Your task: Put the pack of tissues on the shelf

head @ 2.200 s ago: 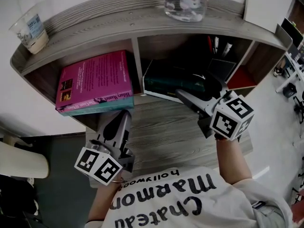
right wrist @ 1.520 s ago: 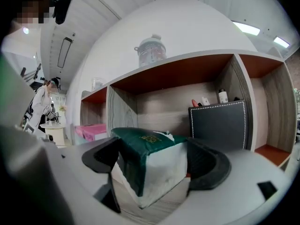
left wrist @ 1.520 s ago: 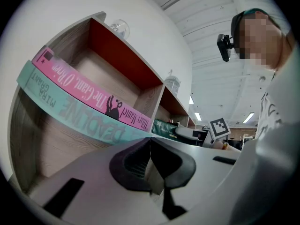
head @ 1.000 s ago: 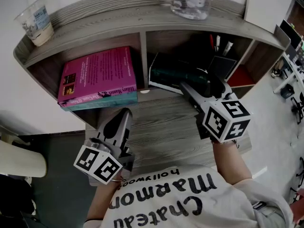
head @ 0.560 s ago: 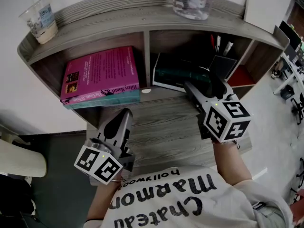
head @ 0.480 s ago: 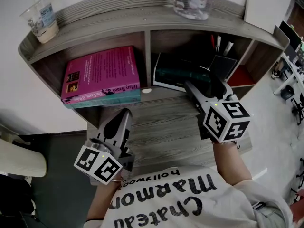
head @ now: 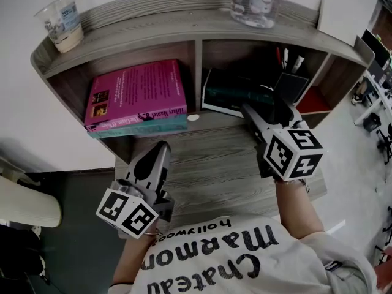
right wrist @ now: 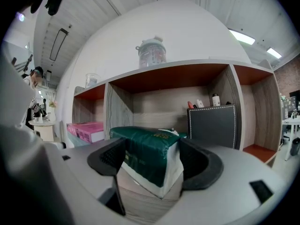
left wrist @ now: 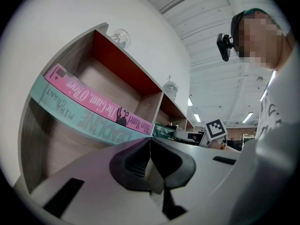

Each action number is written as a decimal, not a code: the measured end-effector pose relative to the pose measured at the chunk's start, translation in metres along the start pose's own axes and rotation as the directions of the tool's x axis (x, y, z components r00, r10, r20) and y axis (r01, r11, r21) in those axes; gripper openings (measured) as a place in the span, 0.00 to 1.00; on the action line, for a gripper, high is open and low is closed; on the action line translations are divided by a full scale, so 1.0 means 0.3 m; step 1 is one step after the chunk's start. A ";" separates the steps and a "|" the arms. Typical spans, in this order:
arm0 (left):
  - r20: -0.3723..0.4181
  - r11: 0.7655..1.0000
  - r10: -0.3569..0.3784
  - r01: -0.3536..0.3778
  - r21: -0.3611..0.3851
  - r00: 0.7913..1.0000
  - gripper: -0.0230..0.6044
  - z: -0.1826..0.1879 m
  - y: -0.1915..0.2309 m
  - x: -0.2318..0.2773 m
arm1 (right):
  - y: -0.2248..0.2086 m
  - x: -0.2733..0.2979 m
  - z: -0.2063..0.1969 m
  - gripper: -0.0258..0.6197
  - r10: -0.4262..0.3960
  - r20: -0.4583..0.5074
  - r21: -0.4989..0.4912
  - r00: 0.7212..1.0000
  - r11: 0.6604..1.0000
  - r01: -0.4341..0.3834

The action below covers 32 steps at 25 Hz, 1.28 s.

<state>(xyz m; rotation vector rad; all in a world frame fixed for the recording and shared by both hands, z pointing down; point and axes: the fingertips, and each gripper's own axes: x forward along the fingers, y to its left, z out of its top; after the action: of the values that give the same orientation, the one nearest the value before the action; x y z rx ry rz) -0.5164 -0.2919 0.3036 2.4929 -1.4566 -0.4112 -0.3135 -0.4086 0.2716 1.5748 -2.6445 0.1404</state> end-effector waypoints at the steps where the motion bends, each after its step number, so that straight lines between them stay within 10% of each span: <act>1: 0.001 1.000 0.000 0.000 0.001 1.000 0.06 0.001 0.001 -0.002 | 0.000 0.002 0.000 0.61 -0.001 0.001 0.001 1.000 1.000 0.001; 32: -0.008 1.000 0.028 -0.028 -0.008 1.000 0.06 0.006 0.060 -0.030 | -0.019 0.104 0.006 0.61 -0.039 0.047 0.040 0.998 0.998 0.038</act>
<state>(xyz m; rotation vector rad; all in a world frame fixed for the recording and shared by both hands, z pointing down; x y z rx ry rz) -0.5359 -0.2929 0.3089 2.4618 -1.4821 -0.4005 -0.3233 -0.4388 0.2732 1.6602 -2.6607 0.1560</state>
